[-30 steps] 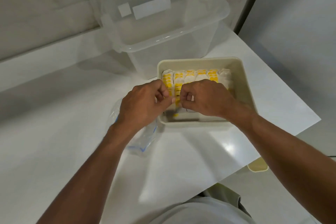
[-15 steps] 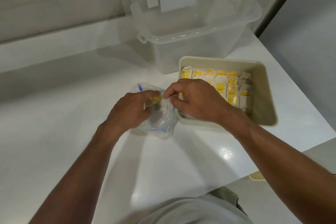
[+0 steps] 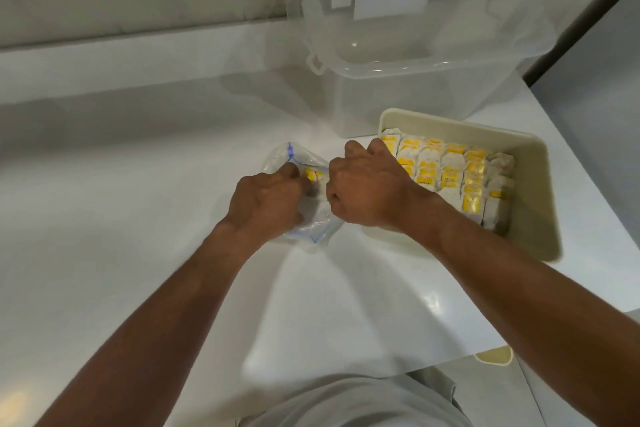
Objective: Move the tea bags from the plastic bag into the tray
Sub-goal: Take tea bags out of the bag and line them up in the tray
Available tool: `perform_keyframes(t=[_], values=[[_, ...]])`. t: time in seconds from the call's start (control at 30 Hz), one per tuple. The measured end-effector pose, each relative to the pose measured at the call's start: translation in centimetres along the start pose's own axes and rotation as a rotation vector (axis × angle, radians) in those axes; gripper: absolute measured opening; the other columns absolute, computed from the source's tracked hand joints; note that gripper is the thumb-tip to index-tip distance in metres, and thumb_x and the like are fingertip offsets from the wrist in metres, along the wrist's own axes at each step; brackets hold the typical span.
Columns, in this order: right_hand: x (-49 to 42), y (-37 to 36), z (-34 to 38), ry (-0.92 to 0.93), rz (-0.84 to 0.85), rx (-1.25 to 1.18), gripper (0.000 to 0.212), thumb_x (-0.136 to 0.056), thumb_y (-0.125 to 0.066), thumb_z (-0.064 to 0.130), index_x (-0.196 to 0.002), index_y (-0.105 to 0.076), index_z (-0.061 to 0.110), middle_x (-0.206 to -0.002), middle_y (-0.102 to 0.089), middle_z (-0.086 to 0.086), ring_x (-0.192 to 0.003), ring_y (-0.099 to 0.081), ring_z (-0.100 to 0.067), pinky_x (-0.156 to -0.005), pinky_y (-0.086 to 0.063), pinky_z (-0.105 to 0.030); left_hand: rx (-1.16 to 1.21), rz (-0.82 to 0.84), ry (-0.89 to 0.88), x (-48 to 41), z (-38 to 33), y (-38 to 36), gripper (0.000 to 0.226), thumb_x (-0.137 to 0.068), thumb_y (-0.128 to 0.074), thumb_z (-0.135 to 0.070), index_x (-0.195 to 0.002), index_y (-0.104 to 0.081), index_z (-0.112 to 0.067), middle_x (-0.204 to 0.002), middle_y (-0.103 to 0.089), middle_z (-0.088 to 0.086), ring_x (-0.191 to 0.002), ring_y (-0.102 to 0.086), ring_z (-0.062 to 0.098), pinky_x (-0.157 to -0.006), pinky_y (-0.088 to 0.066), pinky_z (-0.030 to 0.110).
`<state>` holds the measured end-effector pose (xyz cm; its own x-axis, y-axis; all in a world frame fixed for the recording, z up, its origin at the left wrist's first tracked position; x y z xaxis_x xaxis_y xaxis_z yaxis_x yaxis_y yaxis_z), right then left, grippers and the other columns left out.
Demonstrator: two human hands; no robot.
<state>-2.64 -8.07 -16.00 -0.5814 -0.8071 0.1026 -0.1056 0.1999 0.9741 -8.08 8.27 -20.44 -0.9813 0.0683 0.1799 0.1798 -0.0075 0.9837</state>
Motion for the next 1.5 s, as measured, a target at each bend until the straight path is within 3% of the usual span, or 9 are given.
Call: perform_keyframes(t=[0.13, 0.3, 0.4, 0.47, 0.7, 0.83, 1.17, 1.37, 1.5], values=[[-0.3, -0.1, 0.0, -0.015, 0.061, -0.060, 0.023, -0.088, -0.048, 0.031, -0.087, -0.069, 0.021, -0.089, -0.057, 0.001, -0.098, -0.049, -0.027, -0.070, -0.022, -0.039, -0.110, -0.145, -0.009, -0.5, -1.9, 0.5, 0.015, -0.072, -0.076, -0.038, -0.079, -0.072, -0.026, -0.069, -0.067, -0.008, -0.054, -0.058, 0.015, -0.051, -0.028, 0.021], [-0.3, -0.2, -0.1, -0.054, 0.092, -0.107, 0.029, -0.090, -0.043, 0.031, -0.103, -0.069, 0.028, -0.103, -0.061, 0.004, -0.102, -0.049, -0.024, -0.074, -0.025, -0.038, -0.007, -0.193, 0.013, -1.7, -3.1, 0.3, 0.027, -0.064, -0.086, -0.031, -0.054, -0.063, -0.021, -0.052, -0.060, -0.007, -0.044, -0.054, 0.012, -0.050, -0.022, 0.016], [-0.3, -0.1, -0.5, -0.082, 0.087, -0.151, 0.031, -0.089, -0.045, 0.031, -0.110, -0.068, 0.034, -0.107, -0.062, 0.006, -0.104, -0.048, -0.022, -0.077, -0.026, -0.038, 0.090, -0.126, 0.123, -1.6, -2.6, -0.2, 0.018, -0.093, -0.056, -0.036, -0.089, -0.070, -0.025, -0.083, -0.069, -0.005, -0.075, -0.063, 0.018, -0.063, -0.034, 0.025], [-0.2, 0.0, -0.9, -0.117, 0.070, -0.199, 0.031, -0.088, -0.049, 0.031, -0.115, -0.064, 0.037, -0.110, -0.063, 0.007, -0.106, -0.048, -0.021, -0.077, -0.022, -0.038, 0.188, -0.073, 0.177, -1.3, -1.9, 0.2, 0.021, -0.096, -0.047, -0.035, -0.102, -0.067, -0.032, -0.091, -0.066, -0.005, -0.077, -0.056, 0.021, -0.067, -0.037, 0.028], [-0.1, 0.2, -1.8, -0.194, 0.038, -0.573, 0.047, -0.079, -0.068, 0.055, -0.120, -0.054, 0.038, -0.102, -0.064, 0.020, -0.104, -0.051, -0.013, -0.090, -0.037, -0.041, 0.694, 0.117, 0.187, 0.7, 0.5, 3.0, 0.016, -0.089, -0.058, -0.015, -0.094, -0.066, -0.028, -0.085, -0.075, -0.006, -0.058, -0.069, 0.005, -0.074, -0.056, 0.033], [-0.1, 0.1, -2.0, -0.218, -0.076, -0.628, 0.018, -0.086, -0.063, 0.045, -0.101, -0.067, 0.035, -0.086, -0.067, 0.015, -0.093, -0.061, -0.016, -0.086, -0.044, -0.042, 0.889, 0.118, 0.216, 0.8, 0.7, 3.5, 0.016, -0.086, -0.063, -0.012, -0.089, -0.067, -0.027, -0.085, -0.074, -0.007, -0.054, -0.068, 0.009, -0.076, -0.054, 0.036], [0.7, 0.3, -2.2, -0.281, -0.070, -0.411, 0.022, -0.089, -0.055, 0.041, -0.106, -0.067, 0.035, -0.090, -0.070, 0.009, -0.092, -0.063, -0.017, -0.069, -0.030, -0.030, 0.281, 0.011, 0.313, -1.5, -1.0, 1.5, 0.034, -0.089, -0.055, -0.036, -0.122, -0.062, -0.042, -0.102, -0.068, -0.002, -0.082, -0.057, 0.022, -0.073, -0.045, 0.028], [0.6, 0.2, -1.7, -0.266, -0.102, -0.229, 0.021, -0.091, -0.048, 0.035, -0.103, -0.066, 0.034, -0.095, -0.070, 0.006, -0.096, -0.058, -0.020, -0.084, -0.031, -0.039, -0.057, -0.134, 0.252, -2.5, -3.0, 0.9, 0.024, -0.100, -0.044, -0.033, -0.105, -0.066, -0.027, -0.083, -0.056, -0.004, -0.071, -0.046, 0.018, -0.064, -0.035, 0.029], [0.7, 0.4, -1.9, -0.258, -0.068, -0.224, 0.021, -0.091, -0.050, 0.033, -0.104, -0.067, 0.036, -0.097, -0.070, 0.007, -0.098, -0.056, -0.019, -0.085, -0.030, -0.040, -0.136, -0.139, 0.194, -3.6, -3.0, 0.1, 0.012, -0.090, -0.061, -0.028, -0.080, -0.065, -0.024, -0.069, -0.060, -0.004, -0.063, -0.062, 0.019, -0.055, -0.034, 0.027]])
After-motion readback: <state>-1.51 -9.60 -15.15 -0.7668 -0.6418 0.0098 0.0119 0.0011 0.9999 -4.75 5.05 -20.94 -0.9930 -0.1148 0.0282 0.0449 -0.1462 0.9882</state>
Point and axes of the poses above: each hand's wrist, its own x-axis away from the middle knuckle, its own y-axis out of the back of the hand, z = x × y, the point moved 1 cm from there along -x, towards the middle knuckle
